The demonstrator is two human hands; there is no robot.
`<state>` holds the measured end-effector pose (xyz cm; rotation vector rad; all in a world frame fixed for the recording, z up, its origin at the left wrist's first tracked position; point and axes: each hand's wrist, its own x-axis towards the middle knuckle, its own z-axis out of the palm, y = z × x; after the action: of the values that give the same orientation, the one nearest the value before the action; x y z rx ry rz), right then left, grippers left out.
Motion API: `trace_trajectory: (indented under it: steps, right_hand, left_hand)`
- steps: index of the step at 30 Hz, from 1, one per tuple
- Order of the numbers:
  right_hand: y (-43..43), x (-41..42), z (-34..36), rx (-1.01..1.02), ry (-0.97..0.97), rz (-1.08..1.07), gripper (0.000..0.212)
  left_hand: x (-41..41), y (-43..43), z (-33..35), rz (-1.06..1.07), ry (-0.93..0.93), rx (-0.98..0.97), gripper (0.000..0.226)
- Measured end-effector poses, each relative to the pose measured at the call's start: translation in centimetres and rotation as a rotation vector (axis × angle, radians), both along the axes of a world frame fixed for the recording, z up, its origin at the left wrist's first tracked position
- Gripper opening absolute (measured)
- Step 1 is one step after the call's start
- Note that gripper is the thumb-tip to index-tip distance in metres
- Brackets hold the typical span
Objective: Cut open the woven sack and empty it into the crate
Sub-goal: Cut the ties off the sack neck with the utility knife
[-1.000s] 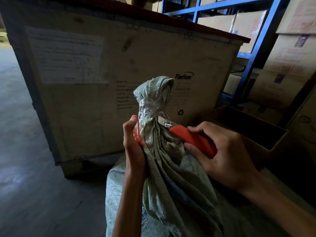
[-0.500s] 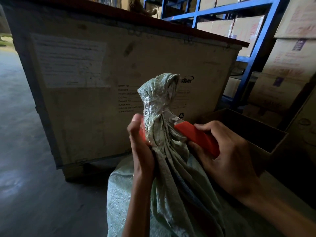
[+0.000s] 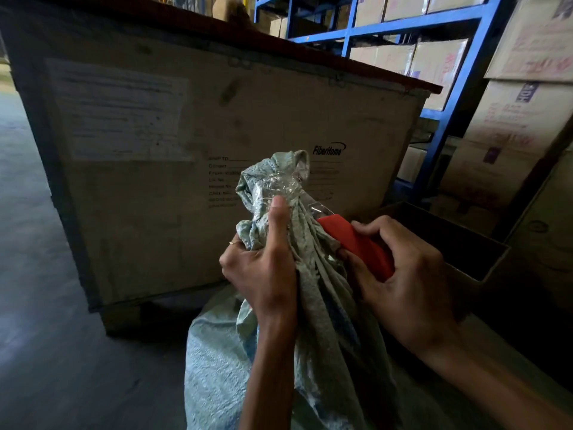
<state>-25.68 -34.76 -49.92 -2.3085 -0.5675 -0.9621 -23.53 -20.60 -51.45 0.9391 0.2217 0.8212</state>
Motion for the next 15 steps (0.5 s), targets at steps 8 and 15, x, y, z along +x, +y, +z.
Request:
trace_trajectory:
  steps: [8, 15]
  right_hand:
    - [0.23, -0.11, 0.14, 0.024, 0.037, -0.028, 0.031]
    - [0.35, -0.01, 0.18, 0.017, 0.034, -0.032, 0.031]
  left_hand:
    - [0.55, -1.03, -0.04, 0.124, 0.043, 0.009, 0.057]
    - [0.42, -0.44, 0.23, 0.160, 0.021, 0.068, 0.041]
